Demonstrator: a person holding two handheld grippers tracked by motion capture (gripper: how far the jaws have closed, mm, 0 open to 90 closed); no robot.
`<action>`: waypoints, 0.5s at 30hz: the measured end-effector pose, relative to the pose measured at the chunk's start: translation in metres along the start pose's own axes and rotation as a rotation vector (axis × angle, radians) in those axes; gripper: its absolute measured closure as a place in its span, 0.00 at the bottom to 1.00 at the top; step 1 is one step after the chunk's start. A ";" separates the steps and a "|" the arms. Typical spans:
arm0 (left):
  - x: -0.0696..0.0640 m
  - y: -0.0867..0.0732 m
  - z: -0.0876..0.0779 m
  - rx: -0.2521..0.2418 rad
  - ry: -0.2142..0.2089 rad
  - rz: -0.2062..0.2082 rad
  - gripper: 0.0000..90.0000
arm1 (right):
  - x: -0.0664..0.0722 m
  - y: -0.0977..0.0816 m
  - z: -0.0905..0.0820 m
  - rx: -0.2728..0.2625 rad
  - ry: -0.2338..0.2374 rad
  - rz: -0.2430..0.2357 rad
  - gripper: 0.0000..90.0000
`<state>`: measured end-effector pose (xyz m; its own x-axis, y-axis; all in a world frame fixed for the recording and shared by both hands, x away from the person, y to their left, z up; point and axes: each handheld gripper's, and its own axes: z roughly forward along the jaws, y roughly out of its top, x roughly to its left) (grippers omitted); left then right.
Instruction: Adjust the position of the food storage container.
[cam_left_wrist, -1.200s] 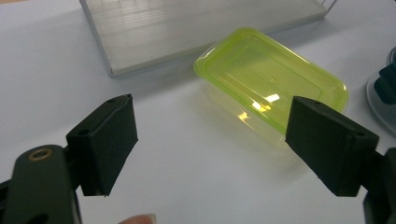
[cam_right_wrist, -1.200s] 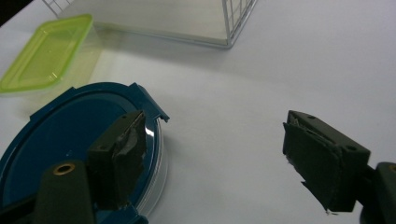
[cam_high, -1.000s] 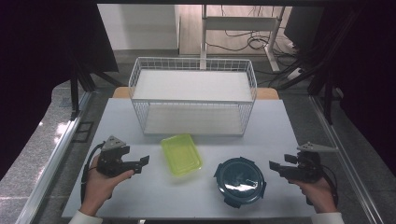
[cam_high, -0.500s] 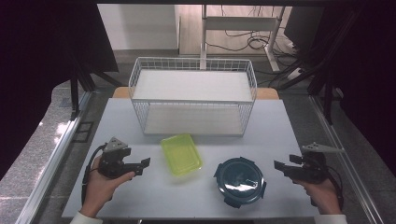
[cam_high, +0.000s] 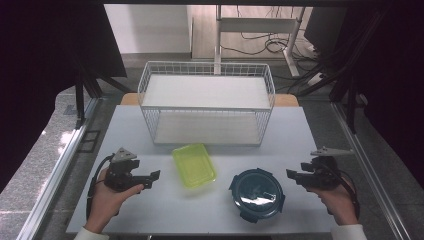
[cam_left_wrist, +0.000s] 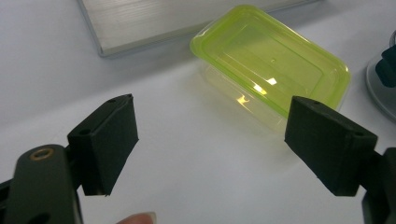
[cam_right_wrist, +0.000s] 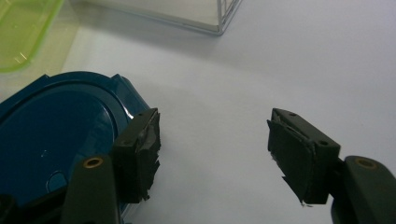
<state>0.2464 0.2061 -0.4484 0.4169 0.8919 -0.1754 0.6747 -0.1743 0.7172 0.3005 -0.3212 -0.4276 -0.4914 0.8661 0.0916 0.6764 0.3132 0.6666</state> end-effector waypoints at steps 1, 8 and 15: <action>0.000 0.000 0.000 0.001 0.001 0.001 0.19 | 0.002 0.002 0.002 0.011 -0.004 -0.006 0.40; -0.004 -0.001 0.000 0.008 -0.006 0.010 0.19 | 0.014 0.009 0.010 0.095 -0.011 -0.025 0.53; -0.009 -0.003 0.001 0.016 -0.011 0.027 0.19 | 0.025 0.009 0.026 0.197 -0.023 -0.079 0.79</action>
<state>0.2415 0.1979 -0.4495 0.4417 0.8822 -0.1630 0.6725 -0.2054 0.7110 0.3086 -0.2871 -0.4390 -0.5356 0.8441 0.0263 0.7319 0.4484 0.5131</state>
